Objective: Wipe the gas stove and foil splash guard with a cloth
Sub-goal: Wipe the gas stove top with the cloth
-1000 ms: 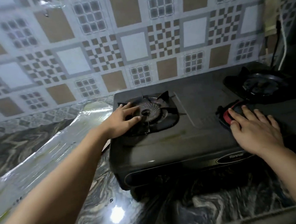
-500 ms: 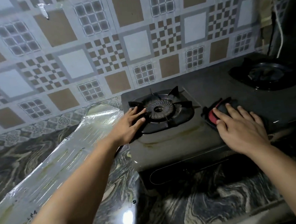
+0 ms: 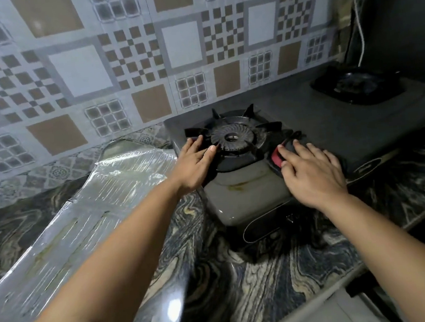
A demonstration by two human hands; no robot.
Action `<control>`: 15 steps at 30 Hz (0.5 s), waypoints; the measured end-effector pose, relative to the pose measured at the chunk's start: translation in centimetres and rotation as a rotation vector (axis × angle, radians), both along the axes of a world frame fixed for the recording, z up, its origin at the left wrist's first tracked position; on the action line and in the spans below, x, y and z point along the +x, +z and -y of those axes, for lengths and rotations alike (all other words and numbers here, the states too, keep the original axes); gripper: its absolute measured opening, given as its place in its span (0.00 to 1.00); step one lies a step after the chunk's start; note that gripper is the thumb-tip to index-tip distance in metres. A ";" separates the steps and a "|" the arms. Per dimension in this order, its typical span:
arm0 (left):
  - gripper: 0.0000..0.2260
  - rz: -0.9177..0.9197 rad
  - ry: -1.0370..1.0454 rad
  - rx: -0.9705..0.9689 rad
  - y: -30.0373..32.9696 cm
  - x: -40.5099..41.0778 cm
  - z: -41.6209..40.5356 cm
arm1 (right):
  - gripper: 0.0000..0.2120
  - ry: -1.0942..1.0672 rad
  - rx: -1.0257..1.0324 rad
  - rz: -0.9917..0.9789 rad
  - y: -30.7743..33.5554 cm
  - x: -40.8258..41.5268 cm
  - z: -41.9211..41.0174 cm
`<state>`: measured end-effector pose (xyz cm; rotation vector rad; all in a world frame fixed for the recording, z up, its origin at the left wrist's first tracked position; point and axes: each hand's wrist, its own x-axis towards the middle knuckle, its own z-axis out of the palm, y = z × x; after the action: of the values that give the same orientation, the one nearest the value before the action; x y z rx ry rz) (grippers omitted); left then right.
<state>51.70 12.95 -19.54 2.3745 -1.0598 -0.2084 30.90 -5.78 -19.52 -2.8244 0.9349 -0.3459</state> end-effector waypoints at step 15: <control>0.27 -0.006 -0.007 0.006 -0.1 -0.1 0.1 | 0.26 0.086 -0.101 0.147 -1.0 0.5 -10.8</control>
<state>51.57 12.88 -19.61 2.3744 -1.0669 -0.2215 31.40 5.03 -20.48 -2.8706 0.7854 -0.5968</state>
